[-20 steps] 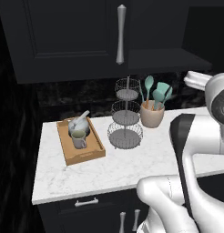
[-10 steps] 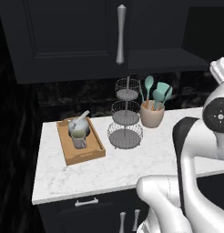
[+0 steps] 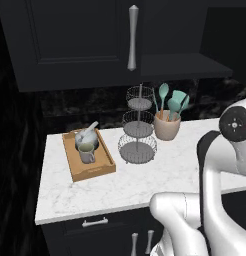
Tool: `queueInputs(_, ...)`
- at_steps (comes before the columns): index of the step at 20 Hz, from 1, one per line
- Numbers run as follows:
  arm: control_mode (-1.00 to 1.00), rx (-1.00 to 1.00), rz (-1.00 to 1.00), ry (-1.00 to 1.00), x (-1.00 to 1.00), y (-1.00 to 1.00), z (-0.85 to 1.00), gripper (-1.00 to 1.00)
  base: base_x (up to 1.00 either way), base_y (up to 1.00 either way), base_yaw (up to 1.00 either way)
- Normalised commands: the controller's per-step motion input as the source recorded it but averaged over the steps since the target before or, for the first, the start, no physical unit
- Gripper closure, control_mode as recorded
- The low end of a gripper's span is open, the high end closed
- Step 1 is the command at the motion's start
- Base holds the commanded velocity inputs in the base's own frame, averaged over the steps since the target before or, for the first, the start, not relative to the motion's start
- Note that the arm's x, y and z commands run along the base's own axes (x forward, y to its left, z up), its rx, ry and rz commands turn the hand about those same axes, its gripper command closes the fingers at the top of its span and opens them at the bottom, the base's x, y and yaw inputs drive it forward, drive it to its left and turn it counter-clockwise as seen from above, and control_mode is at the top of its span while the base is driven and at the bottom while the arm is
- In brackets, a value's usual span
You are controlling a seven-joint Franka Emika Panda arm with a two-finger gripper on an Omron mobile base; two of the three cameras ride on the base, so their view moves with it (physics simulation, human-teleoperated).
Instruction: Pick the kettle from the counter and place it on the tray. Then pick the mug from the cabinet and place it on the tray. Then close the cabinet doors.
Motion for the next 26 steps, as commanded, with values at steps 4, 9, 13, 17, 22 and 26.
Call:
queueInputs(4, -1.0, 0.33, -0.09, -0.37, -0.27, -0.37, -0.05, -1.0, 0.0, 0.0, 0.0)
queueInputs(9, -1.0, 0.26, -0.07, -0.43, -0.37, -0.32, -0.03, -1.0, 0.0, 0.0, 0.0)
queueInputs(13, -1.0, 0.17, -0.04, -0.38, -0.35, -0.33, 0.0, -1.0, 0.0, 0.0, 0.0)
queueInputs(17, -1.0, 0.07, -0.12, -0.03, -0.23, -0.45, 0.02, -1.0, 0.0, 0.0, 0.0)
queueInputs(22, -1.0, 0.0, -0.08, 0.06, -0.19, -0.49, 0.0, -1.0, 0.0, 0.0, 0.0)
queueInputs(26, -1.0, 0.0, -0.05, 0.11, -0.22, -0.38, 0.0, -1.0, 0.0, 0.0, 0.0)
